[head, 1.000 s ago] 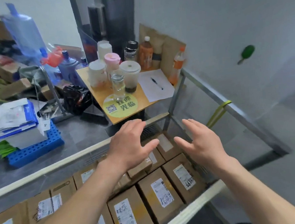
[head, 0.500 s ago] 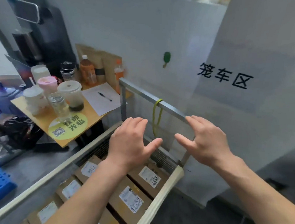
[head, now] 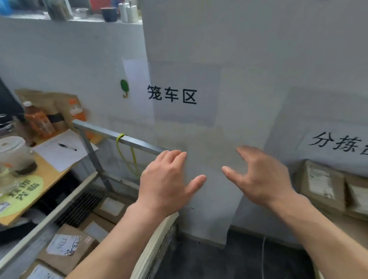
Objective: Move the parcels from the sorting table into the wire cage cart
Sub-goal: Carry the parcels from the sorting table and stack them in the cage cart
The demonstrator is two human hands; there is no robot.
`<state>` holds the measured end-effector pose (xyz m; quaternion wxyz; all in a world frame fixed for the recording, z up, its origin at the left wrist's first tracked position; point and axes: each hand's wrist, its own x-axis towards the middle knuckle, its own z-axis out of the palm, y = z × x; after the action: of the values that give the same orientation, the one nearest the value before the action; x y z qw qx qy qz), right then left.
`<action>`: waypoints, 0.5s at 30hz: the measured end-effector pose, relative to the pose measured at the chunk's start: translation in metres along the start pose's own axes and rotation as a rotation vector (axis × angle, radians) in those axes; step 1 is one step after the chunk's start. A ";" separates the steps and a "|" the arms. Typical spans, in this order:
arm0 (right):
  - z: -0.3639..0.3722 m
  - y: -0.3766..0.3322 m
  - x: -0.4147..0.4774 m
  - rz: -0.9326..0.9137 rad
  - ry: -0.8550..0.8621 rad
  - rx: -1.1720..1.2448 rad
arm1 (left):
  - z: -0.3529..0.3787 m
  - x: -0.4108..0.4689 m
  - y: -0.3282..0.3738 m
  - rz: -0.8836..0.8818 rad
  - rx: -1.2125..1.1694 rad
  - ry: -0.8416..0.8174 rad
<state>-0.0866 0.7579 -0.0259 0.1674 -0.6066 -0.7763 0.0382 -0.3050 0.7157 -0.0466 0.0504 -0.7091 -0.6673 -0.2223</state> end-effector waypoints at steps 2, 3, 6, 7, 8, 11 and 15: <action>-0.013 0.024 -0.011 0.034 -0.006 0.000 | 0.006 0.002 0.028 0.034 -0.003 0.008; -0.019 0.036 -0.017 0.048 0.001 -0.005 | 0.010 0.003 0.041 0.051 -0.004 0.015; -0.037 0.070 -0.033 0.091 0.038 -0.031 | 0.020 0.007 0.076 0.087 -0.026 -0.002; -0.041 0.081 -0.038 0.119 0.037 -0.029 | 0.024 0.008 0.087 0.104 -0.035 -0.013; -0.046 0.090 -0.043 0.150 0.033 -0.034 | 0.027 0.009 0.097 0.122 -0.046 -0.022; -0.055 0.117 -0.055 0.213 0.043 -0.050 | 0.033 0.014 0.125 0.155 -0.077 -0.108; -0.058 0.145 -0.068 0.295 0.076 -0.056 | 0.046 0.023 0.154 0.212 -0.107 -0.177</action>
<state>0.0806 0.7224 -0.0236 0.1721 -0.7196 -0.6725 0.0180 -0.1445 0.7377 -0.0441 -0.0234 -0.7940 -0.5778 -0.1875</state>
